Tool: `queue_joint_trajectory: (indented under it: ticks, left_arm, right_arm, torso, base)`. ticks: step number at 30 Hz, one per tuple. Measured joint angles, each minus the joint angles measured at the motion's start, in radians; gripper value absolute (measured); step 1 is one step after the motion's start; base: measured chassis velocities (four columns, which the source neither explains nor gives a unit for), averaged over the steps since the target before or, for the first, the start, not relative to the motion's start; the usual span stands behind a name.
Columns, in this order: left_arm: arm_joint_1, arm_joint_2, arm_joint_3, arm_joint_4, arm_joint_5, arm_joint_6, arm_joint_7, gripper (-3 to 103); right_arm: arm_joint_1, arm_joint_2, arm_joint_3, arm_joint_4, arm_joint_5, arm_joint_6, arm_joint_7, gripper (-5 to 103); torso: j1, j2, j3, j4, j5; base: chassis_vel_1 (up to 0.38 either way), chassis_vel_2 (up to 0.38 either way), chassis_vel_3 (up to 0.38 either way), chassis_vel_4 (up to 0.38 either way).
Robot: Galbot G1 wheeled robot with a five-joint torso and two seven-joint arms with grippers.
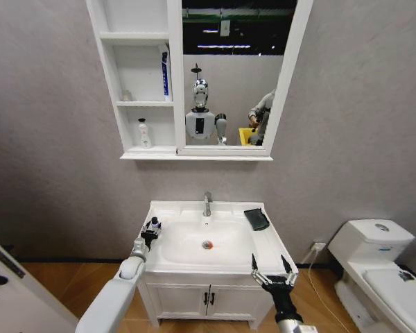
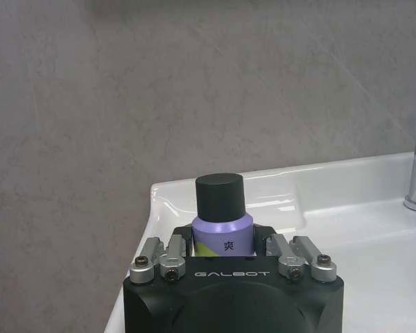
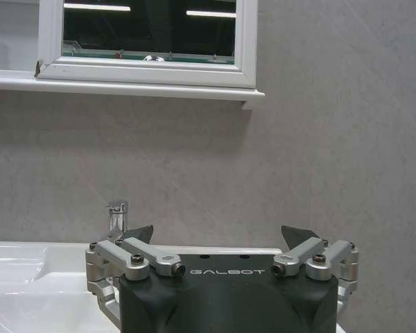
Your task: Move facial cleanser and shampoo from washbasin to cabinet, then wipe washbasin with towel.
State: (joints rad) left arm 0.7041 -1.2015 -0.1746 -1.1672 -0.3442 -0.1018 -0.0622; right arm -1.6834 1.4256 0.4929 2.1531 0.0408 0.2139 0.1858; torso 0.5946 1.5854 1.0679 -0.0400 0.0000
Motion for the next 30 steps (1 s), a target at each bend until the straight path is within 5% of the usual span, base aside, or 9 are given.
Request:
queue_joint_trajectory:
  ticks: [1,11,16,30]
  left_arm:
    - [0.001,0.0,0.0,0.0,0.001,0.0,0.002,43]
    - [0.014,0.015,0.003,-0.032,-0.007,-0.003,0.026,43]
    - [0.031,0.068,0.011,-0.14,-0.019,0.005,0.038,43]
    - [0.071,0.302,0.017,-0.636,-0.273,0.267,-0.019,43]
  right_arm:
    - [0.003,0.0,0.0,-0.001,0.0,0.0,0.0,100]
    - [0.005,0.0,0.003,-0.008,0.002,0.005,0.0,100]
    - [0.0,0.004,0.002,-0.012,0.002,0.011,-0.003,100]
    - [0.004,0.011,-0.006,-0.028,-0.018,0.026,-0.007,100]
  torso:
    - [0.0,0.0,0.0,0.0,0.0]
    - [0.0,0.0,0.0,0.0,-0.0003]
    - [0.0,0.0,0.0,0.0001,-0.0002]
    - [0.0,0.0,0.0,0.0,0.0001]
  base:
    - [0.0,0.0,0.0,0.0]
    - [0.0,0.0,0.0,0.0]
    - [0.0,0.0,0.0,0.0]
    - [0.0,0.0,0.0,0.0]
